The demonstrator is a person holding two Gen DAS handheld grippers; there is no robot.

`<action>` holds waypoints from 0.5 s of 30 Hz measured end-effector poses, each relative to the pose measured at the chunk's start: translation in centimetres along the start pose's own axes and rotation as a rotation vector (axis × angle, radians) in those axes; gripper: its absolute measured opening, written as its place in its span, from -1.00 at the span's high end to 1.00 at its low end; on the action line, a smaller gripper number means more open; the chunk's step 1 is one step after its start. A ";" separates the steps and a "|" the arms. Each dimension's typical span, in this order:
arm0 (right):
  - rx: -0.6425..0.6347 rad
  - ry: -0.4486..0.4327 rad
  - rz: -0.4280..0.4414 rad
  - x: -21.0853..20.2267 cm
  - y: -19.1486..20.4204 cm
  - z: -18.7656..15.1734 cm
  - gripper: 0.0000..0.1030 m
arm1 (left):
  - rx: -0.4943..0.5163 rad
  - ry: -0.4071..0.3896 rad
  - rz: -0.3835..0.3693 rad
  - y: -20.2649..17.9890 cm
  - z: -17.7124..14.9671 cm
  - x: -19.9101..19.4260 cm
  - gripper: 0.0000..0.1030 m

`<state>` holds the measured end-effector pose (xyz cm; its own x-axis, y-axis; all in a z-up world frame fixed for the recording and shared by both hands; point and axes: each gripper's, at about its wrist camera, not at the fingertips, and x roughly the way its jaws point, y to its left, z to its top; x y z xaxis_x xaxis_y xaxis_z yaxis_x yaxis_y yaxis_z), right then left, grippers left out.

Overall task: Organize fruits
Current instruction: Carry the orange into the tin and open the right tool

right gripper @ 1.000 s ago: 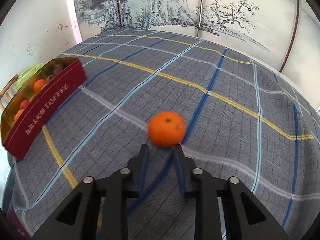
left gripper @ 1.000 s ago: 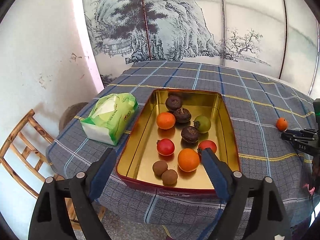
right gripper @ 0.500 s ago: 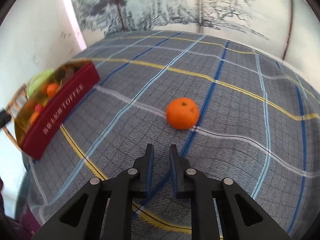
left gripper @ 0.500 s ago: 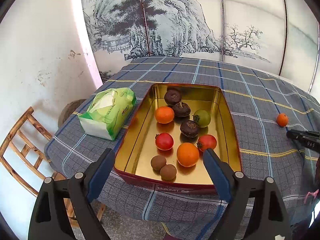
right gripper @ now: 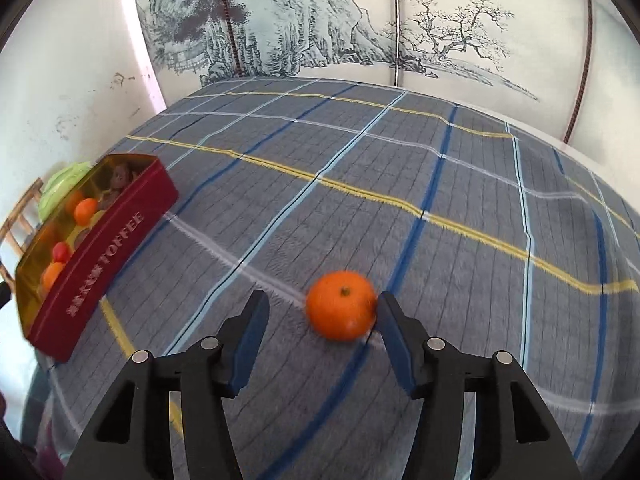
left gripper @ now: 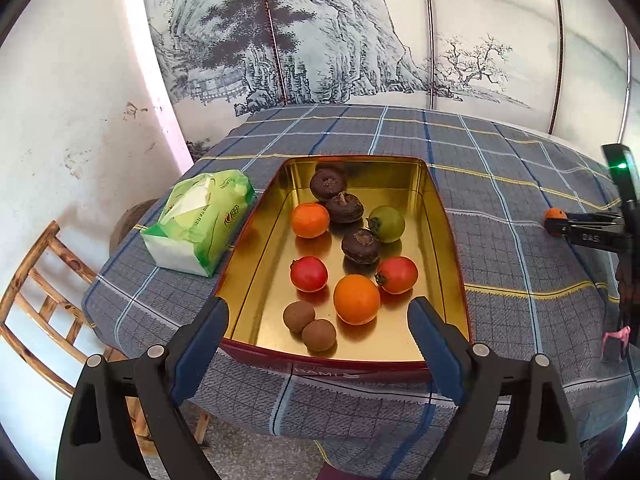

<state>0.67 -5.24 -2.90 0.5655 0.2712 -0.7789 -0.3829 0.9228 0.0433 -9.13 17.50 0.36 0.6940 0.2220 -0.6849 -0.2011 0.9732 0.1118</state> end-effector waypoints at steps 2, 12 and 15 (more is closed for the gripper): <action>0.024 0.012 0.011 0.4 -0.4 -0.2 0.26 | -0.005 -0.015 0.003 0.1 0.0 -0.1 -0.72; -0.063 -0.094 0.183 -5.4 5.5 0.1 0.26 | -0.103 -0.042 0.019 3.6 0.1 -1.3 -0.72; -0.115 -0.120 0.254 -6.9 9.0 1.3 0.26 | -0.119 -0.041 0.028 4.7 -0.2 -1.7 -0.74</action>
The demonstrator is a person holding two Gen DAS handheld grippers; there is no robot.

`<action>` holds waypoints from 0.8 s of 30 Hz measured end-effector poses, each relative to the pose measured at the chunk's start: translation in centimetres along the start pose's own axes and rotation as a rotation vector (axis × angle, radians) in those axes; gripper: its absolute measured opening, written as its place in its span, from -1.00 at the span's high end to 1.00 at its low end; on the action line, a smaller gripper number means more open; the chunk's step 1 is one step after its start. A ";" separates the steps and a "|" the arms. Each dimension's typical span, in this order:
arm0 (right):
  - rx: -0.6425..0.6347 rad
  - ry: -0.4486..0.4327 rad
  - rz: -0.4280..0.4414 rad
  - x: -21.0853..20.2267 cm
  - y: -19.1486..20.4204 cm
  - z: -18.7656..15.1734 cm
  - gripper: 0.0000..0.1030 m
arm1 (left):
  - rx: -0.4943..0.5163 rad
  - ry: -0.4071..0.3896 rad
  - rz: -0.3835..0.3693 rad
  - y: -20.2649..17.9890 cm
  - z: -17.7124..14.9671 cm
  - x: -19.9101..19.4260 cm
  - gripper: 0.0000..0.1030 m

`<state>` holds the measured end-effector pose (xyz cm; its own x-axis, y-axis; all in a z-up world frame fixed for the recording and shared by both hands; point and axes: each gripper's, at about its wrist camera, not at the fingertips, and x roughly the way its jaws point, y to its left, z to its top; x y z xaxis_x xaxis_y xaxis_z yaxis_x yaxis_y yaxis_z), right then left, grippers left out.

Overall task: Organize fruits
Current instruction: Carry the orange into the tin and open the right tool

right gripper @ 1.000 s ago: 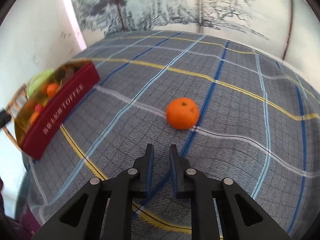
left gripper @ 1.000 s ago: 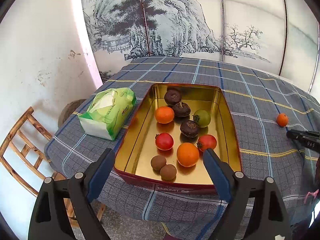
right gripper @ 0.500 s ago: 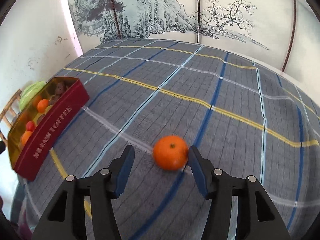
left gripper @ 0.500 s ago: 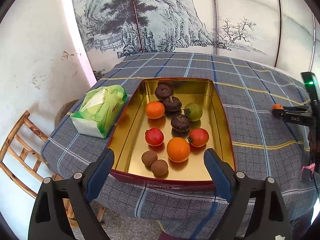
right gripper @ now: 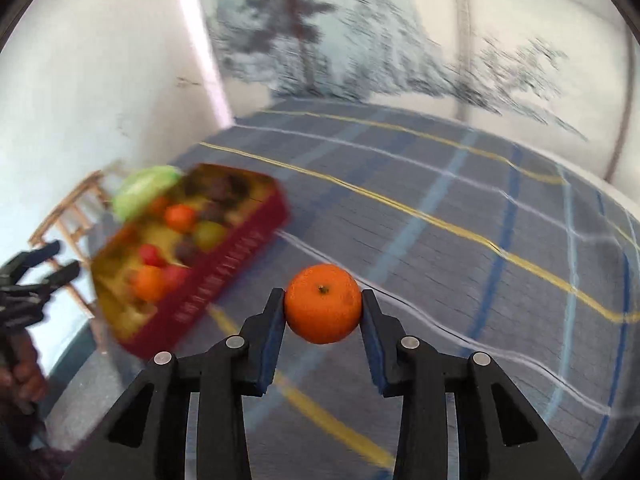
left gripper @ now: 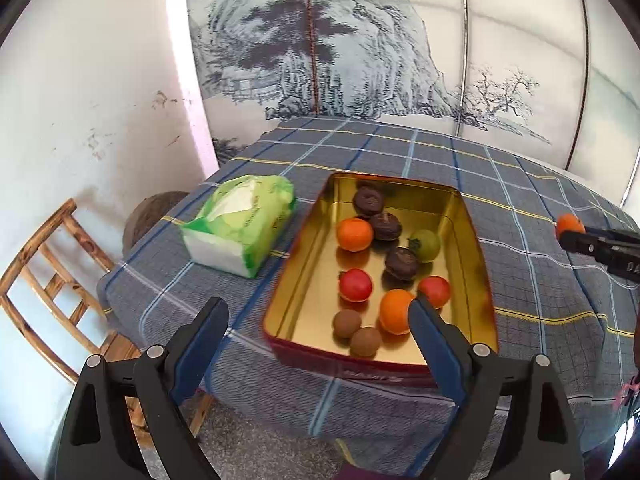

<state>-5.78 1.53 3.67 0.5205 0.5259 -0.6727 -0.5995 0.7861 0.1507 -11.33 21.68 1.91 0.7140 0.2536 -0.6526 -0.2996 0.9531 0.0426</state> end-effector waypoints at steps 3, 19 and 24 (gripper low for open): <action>-0.055 0.002 0.069 0.4 3.5 1.5 0.26 | 0.003 0.000 0.016 0.6 -0.2 -0.2 -0.77; -0.164 0.154 0.195 10.2 13.2 5.7 0.26 | 0.016 0.053 0.035 2.1 -1.1 1.3 -0.83; -0.170 0.176 0.183 11.8 13.9 6.0 0.26 | 0.010 0.077 0.031 2.6 -1.4 2.0 -0.83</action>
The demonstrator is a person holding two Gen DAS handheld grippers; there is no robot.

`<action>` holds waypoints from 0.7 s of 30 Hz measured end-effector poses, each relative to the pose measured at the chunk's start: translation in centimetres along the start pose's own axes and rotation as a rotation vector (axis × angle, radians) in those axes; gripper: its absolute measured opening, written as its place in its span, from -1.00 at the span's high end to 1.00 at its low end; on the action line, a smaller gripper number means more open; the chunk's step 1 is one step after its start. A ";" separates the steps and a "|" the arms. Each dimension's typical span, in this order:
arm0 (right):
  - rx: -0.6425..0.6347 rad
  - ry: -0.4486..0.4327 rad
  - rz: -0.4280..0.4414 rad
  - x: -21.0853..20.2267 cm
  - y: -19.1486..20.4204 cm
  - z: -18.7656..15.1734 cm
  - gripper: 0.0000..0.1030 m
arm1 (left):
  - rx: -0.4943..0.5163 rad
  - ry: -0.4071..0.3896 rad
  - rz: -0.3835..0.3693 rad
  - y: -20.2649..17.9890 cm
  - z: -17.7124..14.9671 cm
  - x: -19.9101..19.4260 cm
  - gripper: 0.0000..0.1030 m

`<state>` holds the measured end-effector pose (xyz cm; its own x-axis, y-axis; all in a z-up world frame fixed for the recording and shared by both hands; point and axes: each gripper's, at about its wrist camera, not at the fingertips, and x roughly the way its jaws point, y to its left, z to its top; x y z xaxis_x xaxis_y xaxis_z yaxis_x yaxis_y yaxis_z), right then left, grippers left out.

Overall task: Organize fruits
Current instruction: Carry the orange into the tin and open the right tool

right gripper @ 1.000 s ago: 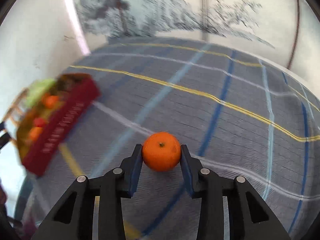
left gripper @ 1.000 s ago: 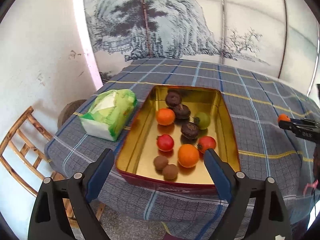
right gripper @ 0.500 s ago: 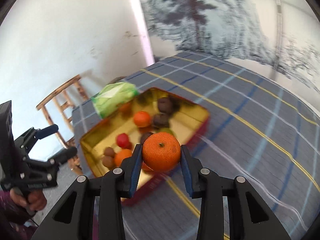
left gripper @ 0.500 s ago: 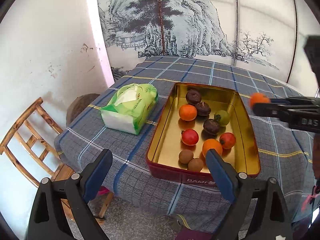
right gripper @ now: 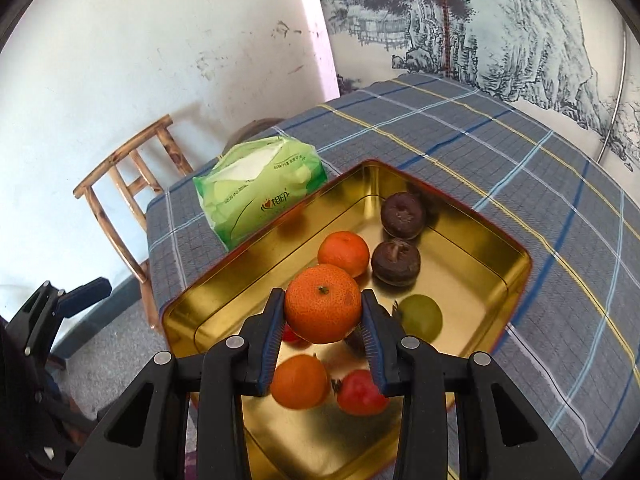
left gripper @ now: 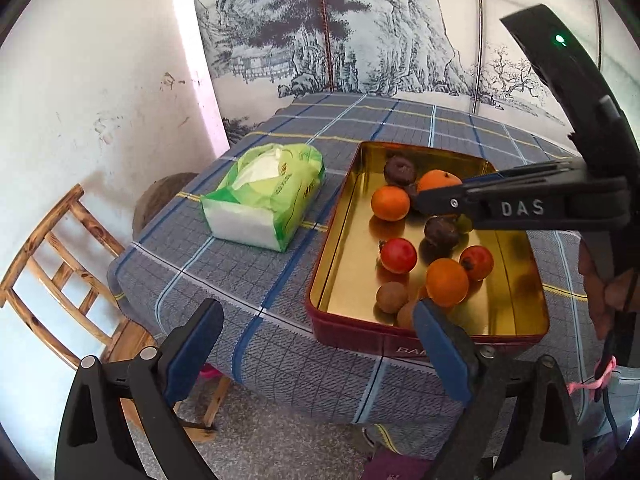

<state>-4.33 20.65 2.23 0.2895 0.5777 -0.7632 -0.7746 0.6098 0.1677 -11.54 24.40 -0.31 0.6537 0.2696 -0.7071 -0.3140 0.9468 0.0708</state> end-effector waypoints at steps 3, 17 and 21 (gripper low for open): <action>-0.005 0.014 -0.009 0.8 0.3 0.6 0.26 | -0.012 0.014 -0.006 0.4 -0.1 0.4 -0.83; 0.000 0.071 -0.057 4.2 0.5 1.4 0.25 | -0.023 0.029 -0.012 0.9 -0.6 0.9 -0.85; 0.012 0.072 -0.056 4.3 0.4 1.5 0.24 | -0.019 0.024 -0.011 1.0 -0.5 1.1 -0.86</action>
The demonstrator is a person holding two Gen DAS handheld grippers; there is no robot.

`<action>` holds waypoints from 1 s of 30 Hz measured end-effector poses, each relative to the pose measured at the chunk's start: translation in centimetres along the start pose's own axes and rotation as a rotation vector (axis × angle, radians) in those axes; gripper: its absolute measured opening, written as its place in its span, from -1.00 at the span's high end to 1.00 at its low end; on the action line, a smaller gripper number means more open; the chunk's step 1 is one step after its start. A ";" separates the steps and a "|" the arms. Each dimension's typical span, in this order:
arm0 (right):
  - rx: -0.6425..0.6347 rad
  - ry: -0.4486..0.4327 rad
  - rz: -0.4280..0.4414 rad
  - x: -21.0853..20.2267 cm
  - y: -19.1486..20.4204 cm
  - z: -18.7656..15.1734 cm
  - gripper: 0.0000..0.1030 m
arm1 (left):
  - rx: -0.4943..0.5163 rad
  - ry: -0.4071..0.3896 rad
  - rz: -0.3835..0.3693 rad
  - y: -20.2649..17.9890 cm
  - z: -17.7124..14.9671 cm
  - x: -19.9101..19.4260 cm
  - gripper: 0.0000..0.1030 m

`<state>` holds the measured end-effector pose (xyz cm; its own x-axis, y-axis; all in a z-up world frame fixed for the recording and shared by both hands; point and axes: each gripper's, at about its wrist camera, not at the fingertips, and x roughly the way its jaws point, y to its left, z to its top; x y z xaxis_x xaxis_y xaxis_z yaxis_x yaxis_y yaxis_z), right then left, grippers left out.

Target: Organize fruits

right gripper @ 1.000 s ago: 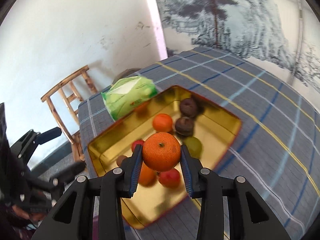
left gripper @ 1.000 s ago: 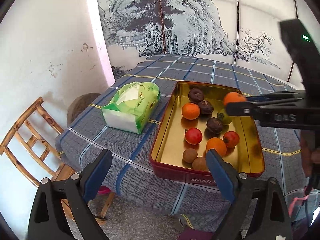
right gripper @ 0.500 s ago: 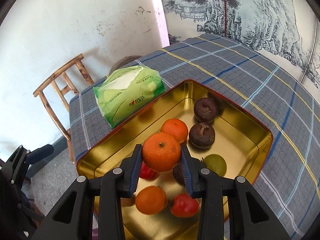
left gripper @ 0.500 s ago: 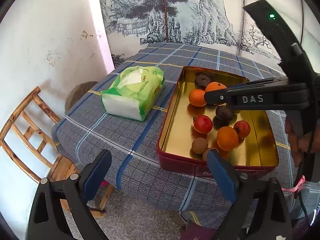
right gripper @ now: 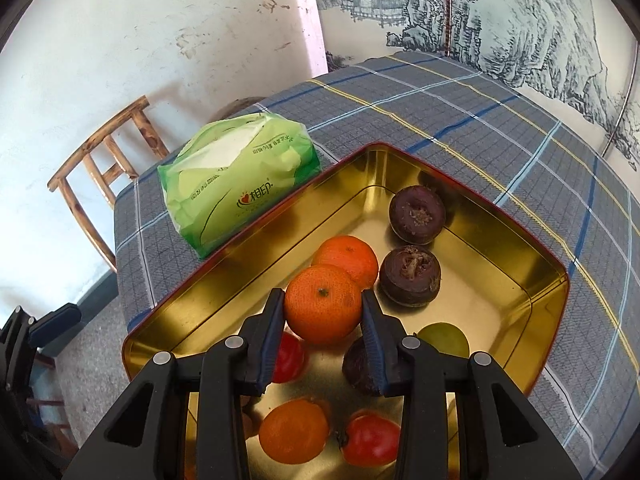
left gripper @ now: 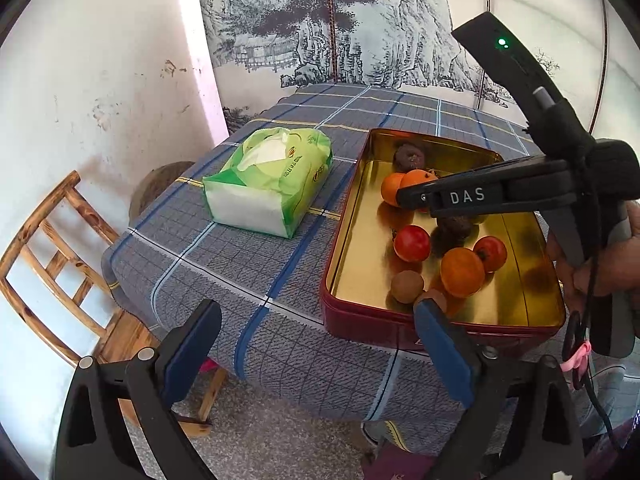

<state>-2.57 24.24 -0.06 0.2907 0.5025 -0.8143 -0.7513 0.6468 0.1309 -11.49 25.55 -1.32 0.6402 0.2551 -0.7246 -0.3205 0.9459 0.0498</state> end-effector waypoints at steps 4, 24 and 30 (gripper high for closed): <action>0.017 -0.002 0.004 0.0 -0.1 0.1 0.23 | 0.003 -0.004 -0.004 -0.1 0.1 0.0 -0.86; -0.131 -0.501 -0.261 -15.7 3.7 -5.6 -0.41 | -0.109 -0.277 0.058 0.7 3.5 -6.6 -0.90; -0.119 -0.692 -0.359 -22.2 3.9 -7.5 -0.80 | -0.137 -0.501 0.077 0.2 6.8 -13.2 -0.98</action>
<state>-16.36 11.33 14.25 0.8009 0.5427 -0.2530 -0.5886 0.7911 -0.1664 -15.30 23.73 12.94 0.8560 0.4190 -0.3029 -0.4465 0.8945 -0.0242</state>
